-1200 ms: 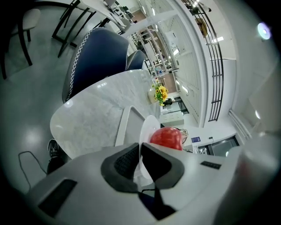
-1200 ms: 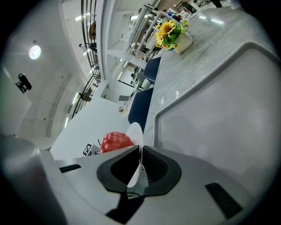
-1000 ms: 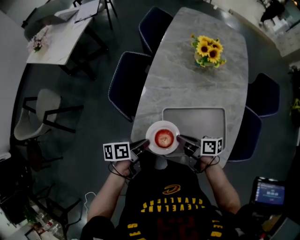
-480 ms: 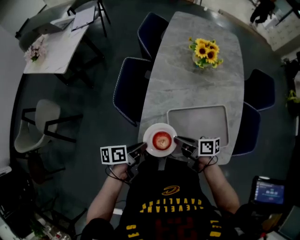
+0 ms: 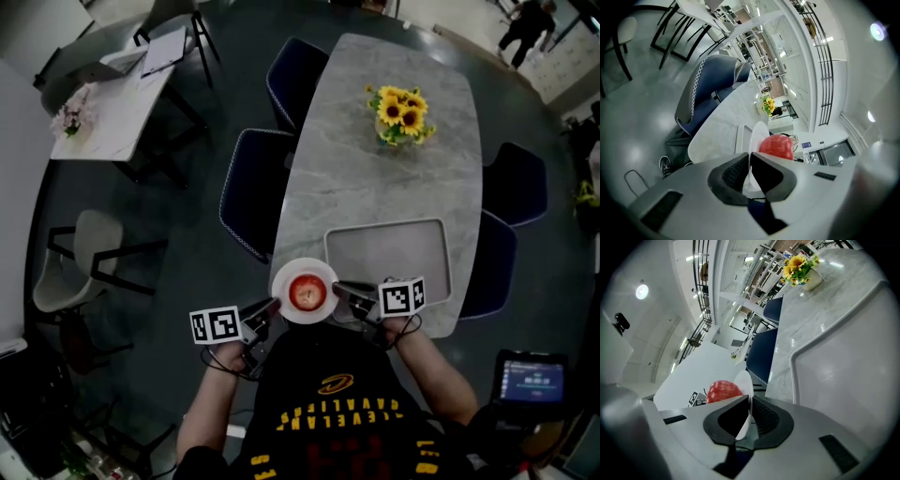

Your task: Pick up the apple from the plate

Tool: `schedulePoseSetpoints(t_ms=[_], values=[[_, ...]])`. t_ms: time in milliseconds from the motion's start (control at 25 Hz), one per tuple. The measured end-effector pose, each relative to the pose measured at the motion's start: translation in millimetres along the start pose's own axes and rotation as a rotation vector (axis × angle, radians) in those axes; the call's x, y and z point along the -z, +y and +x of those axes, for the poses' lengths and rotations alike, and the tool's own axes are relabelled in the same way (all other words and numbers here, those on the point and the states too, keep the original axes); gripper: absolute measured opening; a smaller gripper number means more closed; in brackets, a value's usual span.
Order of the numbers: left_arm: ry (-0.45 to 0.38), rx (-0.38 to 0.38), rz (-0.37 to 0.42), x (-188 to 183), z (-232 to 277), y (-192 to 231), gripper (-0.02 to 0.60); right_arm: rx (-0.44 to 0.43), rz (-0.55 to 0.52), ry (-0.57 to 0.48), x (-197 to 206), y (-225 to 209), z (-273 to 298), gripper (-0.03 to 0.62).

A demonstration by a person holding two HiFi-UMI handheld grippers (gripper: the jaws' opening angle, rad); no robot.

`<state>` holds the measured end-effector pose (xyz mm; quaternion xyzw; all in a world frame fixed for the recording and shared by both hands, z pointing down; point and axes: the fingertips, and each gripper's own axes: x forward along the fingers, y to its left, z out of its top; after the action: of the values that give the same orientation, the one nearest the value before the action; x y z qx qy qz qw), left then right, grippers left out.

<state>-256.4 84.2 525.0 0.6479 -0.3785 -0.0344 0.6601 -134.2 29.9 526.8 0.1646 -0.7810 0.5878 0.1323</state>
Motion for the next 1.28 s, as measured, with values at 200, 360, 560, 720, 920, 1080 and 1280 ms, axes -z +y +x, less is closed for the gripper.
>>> schedulePoseSetpoints(t_ms=[200, 360, 560, 720, 920, 1080, 1280], values=[[-0.026, -0.012, 0.007, -1.7, 0.5, -8.5, 0.021, -0.034, -0.010, 0.016, -5.1, 2.5, -4.4, 0.031], [-0.026, -0.009, 0.028, -4.0, 5.1, -15.2, 0.021, -0.049, -0.017, 0.014, -10.7, 0.1, -8.1, 0.031], [-0.022, -0.008, 0.030, -12.9, 5.2, -14.9, 0.021, -0.050, -0.022, 0.006, -18.7, -1.0, -1.6, 0.031], [0.038, -0.018, 0.060, -26.2, 0.8, -7.0, 0.021, -0.018, -0.006, -0.042, -20.7, 4.1, 4.2, 0.031], [0.104, -0.008, 0.121, -60.5, -13.6, 7.8, 0.021, 0.019, 0.025, -0.109, -26.5, 10.3, 32.9, 0.032], [0.096, 0.134, -0.095, -67.2, -9.7, -18.5, 0.021, 0.018, 0.032, -0.130, -35.0, 15.7, 44.6, 0.032], [0.120, 0.154, -0.027, -73.5, -7.5, -19.7, 0.021, 0.015, 0.041, -0.158, -35.0, 21.0, 44.3, 0.032]])
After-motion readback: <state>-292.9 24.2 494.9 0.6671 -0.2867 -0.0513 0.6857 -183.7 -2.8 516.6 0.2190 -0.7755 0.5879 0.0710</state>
